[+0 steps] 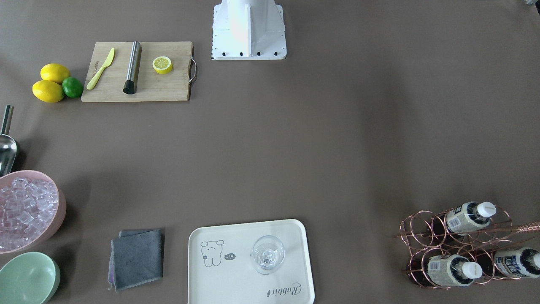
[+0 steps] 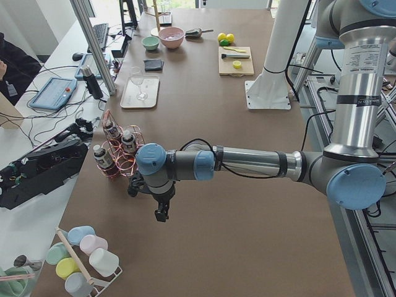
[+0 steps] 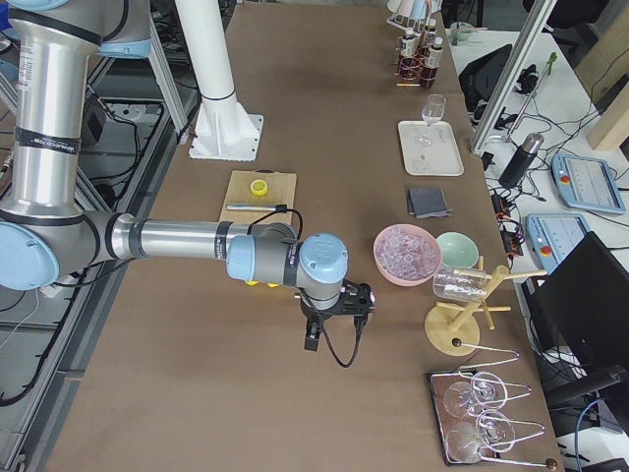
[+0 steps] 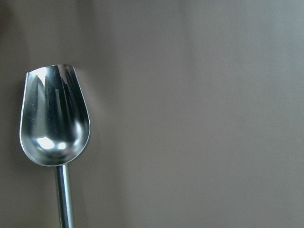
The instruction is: Take tea from basket to plate
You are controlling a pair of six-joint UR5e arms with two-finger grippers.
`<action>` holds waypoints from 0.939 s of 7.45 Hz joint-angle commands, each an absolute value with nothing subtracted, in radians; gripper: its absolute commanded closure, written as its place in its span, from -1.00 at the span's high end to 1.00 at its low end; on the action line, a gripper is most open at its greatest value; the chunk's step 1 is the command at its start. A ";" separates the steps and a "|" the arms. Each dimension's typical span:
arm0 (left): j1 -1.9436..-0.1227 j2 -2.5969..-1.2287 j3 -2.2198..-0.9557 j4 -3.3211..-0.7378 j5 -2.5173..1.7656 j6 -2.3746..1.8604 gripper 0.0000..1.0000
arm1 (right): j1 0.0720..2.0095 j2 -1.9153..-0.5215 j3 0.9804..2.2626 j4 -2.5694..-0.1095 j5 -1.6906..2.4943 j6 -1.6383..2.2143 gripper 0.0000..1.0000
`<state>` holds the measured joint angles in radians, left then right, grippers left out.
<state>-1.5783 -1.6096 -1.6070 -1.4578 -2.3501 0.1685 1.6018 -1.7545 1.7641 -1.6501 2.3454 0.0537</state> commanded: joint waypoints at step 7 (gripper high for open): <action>-1.503 -1.965 -1.495 -1.450 -2.217 0.429 0.97 | 1.601 -1.753 1.761 -1.647 2.344 0.054 1.00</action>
<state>-1.5320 -1.7852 -1.6224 -1.4497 -2.2944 0.2749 1.6019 -1.7534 1.7624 -1.6476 2.3442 0.0537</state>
